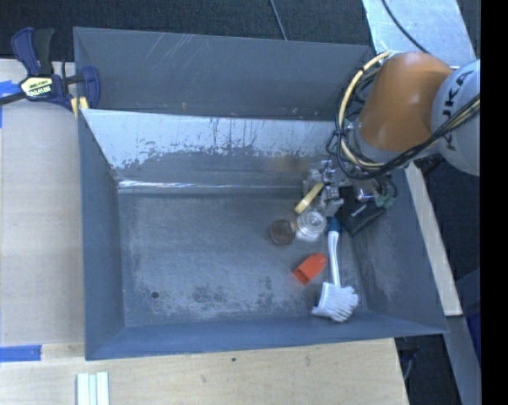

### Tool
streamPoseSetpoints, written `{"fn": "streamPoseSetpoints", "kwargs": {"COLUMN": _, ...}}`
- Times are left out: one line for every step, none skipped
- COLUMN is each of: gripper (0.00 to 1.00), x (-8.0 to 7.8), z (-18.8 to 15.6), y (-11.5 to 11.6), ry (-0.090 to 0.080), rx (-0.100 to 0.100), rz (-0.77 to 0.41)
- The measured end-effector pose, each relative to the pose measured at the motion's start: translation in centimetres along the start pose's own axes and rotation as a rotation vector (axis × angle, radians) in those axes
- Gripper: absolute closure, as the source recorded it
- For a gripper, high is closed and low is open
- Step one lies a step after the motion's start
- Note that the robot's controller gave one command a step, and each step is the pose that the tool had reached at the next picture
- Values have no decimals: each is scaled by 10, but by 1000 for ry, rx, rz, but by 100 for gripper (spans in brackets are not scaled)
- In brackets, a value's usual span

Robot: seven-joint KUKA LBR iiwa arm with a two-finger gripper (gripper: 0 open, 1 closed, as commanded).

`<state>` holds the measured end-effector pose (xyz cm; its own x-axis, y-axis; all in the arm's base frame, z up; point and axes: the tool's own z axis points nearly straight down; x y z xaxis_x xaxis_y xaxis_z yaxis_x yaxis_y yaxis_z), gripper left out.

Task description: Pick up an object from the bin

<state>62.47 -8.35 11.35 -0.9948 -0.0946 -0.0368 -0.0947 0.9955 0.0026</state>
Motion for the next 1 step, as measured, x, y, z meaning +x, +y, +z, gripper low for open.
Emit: {"fn": "streamPoseSetpoints", "kwargs": {"gripper": 100, "x": 1, "z": 21, "y": 3, "ry": 4, "rx": -2, "rz": -54}}
